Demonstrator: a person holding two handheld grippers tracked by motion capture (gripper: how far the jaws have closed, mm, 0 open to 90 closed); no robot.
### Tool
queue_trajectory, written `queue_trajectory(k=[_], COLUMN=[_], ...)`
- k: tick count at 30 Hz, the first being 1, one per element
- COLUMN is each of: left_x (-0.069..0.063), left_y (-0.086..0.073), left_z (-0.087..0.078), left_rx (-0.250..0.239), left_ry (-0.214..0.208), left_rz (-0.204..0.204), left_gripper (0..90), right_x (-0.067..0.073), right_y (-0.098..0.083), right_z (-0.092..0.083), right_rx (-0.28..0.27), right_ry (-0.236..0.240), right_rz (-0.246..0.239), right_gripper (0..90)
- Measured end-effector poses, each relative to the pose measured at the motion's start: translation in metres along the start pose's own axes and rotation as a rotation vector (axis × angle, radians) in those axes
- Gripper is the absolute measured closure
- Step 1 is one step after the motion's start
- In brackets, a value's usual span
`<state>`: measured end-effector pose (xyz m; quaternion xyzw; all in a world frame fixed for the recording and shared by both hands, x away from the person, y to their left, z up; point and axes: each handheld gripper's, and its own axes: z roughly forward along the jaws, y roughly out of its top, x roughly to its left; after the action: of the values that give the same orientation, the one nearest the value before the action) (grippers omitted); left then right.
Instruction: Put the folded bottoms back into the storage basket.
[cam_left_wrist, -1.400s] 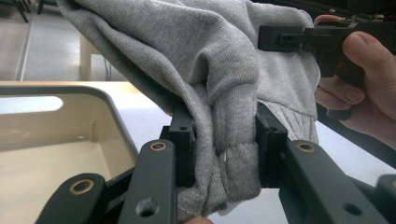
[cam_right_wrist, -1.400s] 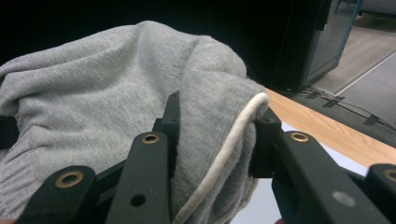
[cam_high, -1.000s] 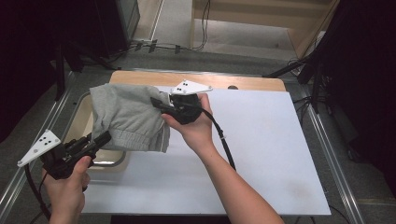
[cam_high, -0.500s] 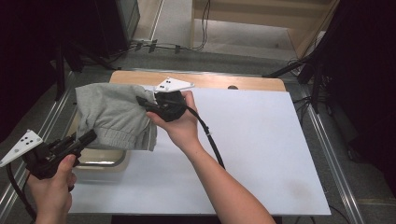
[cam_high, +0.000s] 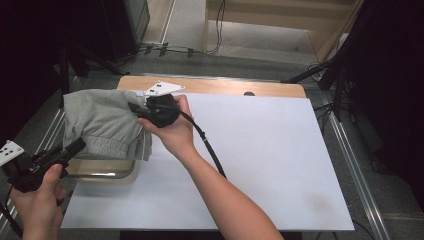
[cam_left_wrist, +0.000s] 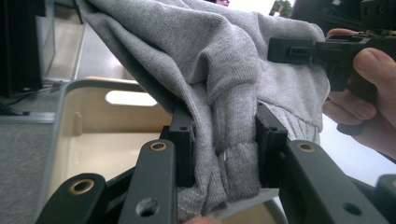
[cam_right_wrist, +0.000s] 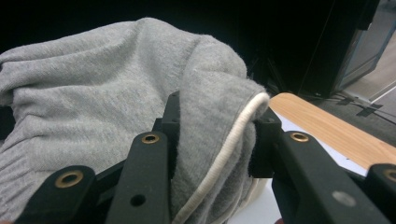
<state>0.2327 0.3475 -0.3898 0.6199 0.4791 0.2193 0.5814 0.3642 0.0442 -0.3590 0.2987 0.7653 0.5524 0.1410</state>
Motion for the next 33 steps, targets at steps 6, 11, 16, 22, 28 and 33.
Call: queue_trajectory(k=[6,11,16,22,28,33], left_x=[0.012,0.024,0.032,0.04,0.045,0.048], left_y=[-0.003,-0.01,-0.017,-0.025,-0.03,-0.033], left_z=[0.0,0.004,0.008,0.014,0.017,0.02], left_rx=[0.009,0.028,0.051,0.077,0.104,0.128], left_ry=[0.027,0.039,0.056,0.065,0.079,0.098], left_rz=[-0.014,-0.032,-0.046,-0.063,-0.063,-0.054], left_gripper=[66.7,66.7,66.7,66.7,66.6,66.5], right_x=[0.001,0.001,-0.001,-0.005,-0.008,-0.009], right_y=[-0.003,-0.007,-0.015,-0.024,-0.032,-0.038], right_z=[0.018,0.033,0.046,0.057,0.066,0.073], right_rx=[0.014,0.032,0.05,0.07,0.097,0.108], right_ry=[0.002,0.0,-0.005,-0.004,-0.007,-0.012], right_rz=[0.011,0.01,0.012,0.027,0.028,0.041], right_gripper=[64.9,64.8,64.8,64.8,64.6,64.4])
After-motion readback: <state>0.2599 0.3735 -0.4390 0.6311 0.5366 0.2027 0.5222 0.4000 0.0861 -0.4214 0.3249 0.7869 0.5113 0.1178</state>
